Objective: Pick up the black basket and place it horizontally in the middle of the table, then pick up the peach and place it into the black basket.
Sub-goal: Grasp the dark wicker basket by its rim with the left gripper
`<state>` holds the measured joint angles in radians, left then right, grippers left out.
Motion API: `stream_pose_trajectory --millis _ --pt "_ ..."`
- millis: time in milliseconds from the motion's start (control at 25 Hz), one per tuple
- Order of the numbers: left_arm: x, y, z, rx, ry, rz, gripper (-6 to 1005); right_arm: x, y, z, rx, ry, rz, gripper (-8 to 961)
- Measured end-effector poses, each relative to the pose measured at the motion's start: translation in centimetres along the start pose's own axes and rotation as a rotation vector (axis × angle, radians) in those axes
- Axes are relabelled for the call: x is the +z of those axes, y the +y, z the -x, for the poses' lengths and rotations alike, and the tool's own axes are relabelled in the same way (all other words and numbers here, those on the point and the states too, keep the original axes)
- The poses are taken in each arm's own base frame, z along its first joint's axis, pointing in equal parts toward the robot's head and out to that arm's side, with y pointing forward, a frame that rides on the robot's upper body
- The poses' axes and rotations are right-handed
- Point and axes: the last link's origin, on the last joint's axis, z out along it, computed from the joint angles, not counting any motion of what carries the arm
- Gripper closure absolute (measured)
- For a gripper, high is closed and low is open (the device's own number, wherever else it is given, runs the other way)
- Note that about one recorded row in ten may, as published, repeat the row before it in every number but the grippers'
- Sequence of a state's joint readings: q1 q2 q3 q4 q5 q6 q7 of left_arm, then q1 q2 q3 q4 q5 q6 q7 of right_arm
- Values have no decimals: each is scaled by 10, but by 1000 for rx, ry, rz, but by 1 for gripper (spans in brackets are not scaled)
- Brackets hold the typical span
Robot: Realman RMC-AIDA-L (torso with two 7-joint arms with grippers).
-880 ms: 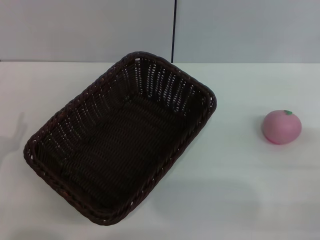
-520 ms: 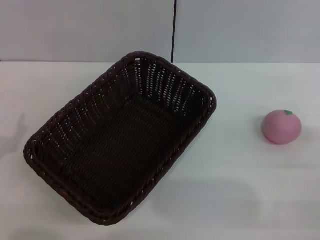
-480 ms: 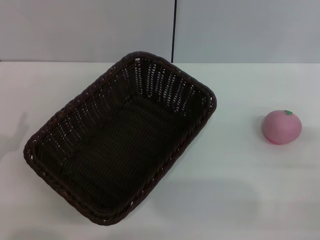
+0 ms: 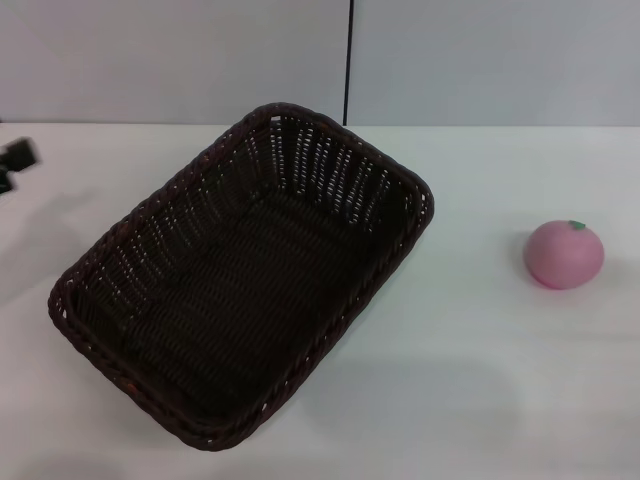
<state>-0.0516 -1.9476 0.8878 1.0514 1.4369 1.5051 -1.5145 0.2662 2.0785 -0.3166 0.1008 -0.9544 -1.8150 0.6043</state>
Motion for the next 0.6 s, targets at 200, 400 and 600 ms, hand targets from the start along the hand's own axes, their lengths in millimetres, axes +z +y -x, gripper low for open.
stream_pose_trajectory --millis 200,400,600 --pt "36 20 -44 100 -348 21 195 2 -1 5 -16 -22 14 237" --pt "74 34 -60 161 -626 -47 196 5 -1 6 -23 -29 23 237" --pt "105 45 -62 201 -768 -63 198 5 -4 8 -35 -37 12 237"
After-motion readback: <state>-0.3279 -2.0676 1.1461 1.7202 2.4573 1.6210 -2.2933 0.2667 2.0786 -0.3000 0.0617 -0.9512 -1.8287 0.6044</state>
